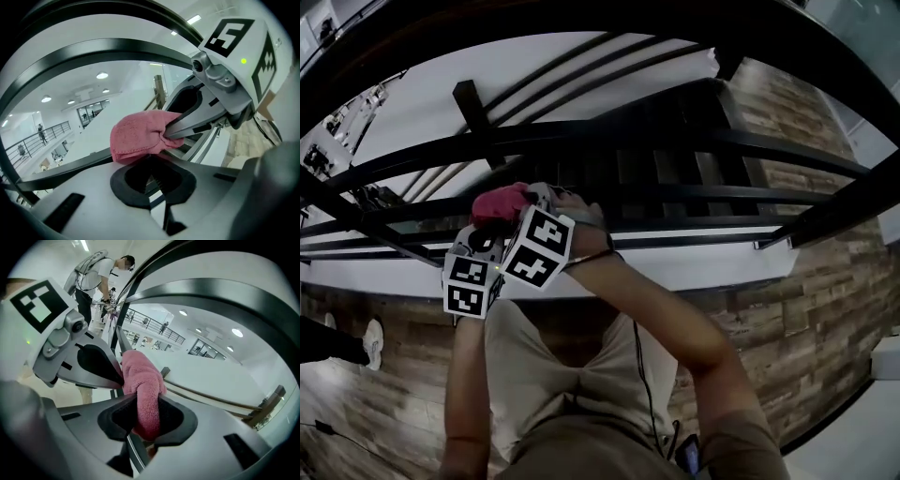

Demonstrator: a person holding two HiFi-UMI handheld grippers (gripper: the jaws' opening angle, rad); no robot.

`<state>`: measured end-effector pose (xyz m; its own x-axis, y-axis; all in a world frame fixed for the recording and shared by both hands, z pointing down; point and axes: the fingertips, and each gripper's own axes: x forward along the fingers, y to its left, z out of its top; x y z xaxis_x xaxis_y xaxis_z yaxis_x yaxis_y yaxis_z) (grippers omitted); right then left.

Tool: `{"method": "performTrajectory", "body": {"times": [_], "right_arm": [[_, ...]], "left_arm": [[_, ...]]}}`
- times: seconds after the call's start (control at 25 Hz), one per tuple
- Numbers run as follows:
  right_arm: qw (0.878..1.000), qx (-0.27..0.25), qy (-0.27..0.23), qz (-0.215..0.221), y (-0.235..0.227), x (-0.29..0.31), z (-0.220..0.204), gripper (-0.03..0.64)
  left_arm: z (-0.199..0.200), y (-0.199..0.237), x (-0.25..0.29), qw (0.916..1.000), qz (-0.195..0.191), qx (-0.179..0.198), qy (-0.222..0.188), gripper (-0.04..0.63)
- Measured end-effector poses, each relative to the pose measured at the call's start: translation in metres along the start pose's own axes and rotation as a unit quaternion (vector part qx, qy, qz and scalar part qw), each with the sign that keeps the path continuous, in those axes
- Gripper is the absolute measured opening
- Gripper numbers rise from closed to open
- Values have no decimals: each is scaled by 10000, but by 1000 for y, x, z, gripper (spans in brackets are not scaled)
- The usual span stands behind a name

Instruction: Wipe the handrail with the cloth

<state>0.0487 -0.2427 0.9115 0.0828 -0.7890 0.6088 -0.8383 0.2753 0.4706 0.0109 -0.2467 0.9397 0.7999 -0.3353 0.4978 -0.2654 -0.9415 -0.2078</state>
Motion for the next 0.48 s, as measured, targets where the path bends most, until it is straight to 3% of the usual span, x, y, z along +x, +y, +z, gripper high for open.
{"method": "performTrajectory", "body": {"times": [0.16,0.48], "right_arm": [[9995,237,144,-129,-36,-42,-78,109],[9887,501,717,-1218,-96,-136,-239,109]], "left_arm": [[25,-70,32,9992,-357,181,-10,17],[77,-219,78,9914,-1038,694,-396,17]]}}
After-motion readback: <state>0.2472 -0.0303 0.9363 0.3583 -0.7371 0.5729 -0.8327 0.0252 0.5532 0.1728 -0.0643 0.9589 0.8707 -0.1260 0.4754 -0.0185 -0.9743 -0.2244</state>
